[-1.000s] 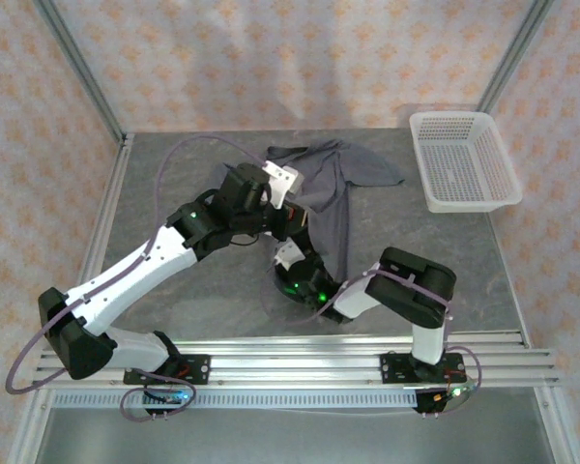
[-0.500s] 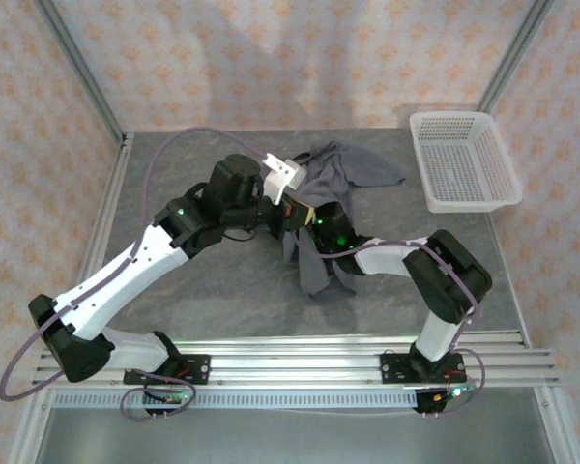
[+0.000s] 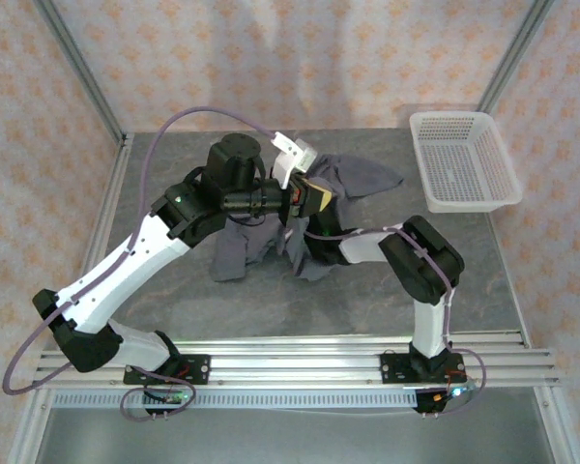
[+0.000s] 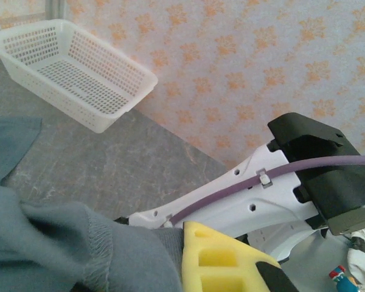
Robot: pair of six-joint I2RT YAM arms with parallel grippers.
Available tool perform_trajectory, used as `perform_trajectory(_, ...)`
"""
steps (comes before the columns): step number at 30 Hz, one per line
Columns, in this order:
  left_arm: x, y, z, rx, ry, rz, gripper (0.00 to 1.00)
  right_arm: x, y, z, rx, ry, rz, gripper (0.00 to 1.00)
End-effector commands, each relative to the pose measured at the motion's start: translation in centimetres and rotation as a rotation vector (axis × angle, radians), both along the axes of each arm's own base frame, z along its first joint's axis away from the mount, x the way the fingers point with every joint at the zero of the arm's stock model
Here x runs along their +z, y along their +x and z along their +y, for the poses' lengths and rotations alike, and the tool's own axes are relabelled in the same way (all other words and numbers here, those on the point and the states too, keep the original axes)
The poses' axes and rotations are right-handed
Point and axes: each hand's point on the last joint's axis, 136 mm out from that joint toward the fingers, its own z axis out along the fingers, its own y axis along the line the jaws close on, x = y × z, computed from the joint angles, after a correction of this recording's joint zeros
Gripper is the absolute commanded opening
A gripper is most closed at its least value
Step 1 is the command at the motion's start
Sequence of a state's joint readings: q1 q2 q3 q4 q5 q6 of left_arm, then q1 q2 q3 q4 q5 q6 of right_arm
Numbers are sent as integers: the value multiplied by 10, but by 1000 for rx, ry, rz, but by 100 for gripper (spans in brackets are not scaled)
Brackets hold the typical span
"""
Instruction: Fold the inside-out t-shirt
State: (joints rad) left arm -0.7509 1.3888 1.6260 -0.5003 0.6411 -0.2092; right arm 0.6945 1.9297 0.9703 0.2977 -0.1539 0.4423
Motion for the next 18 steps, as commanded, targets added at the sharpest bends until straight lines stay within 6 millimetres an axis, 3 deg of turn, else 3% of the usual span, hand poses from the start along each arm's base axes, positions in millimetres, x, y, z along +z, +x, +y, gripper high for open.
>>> perform_trajectory(1, 41, -24, -3, -96, -109, -80, 0, -30, -26, 19, 55, -80, 136, 5)
perform_trajectory(3, 50, -43, -8, -185, -136, -104, 0, -43, -28, 16, 56, -119, 195, 9)
perform_trajectory(7, 72, -90, -5, -340, -187, -215, 0, -44, -21, 7, 24, -118, 225, 16)
perform_trajectory(9, 74, -100, 1, -352, -191, -255, 0, -41, -19, 1, 16, -149, 227, 18)
perform_trajectory(11, 66, -93, 6, -298, -158, -266, 0, -34, -18, 0, 22, -180, 221, 21)
perform_trajectory(15, 58, -99, 5, -336, -146, -243, 0, -25, -12, -6, 5, -199, 204, 46)
perform_trajectory(17, 55, -103, 5, -353, -146, -246, 0, -33, -13, -11, 69, -312, 235, 71)
perform_trajectory(18, 53, -101, 5, -344, -137, -250, 0, -36, -13, -13, 99, -362, 258, 75)
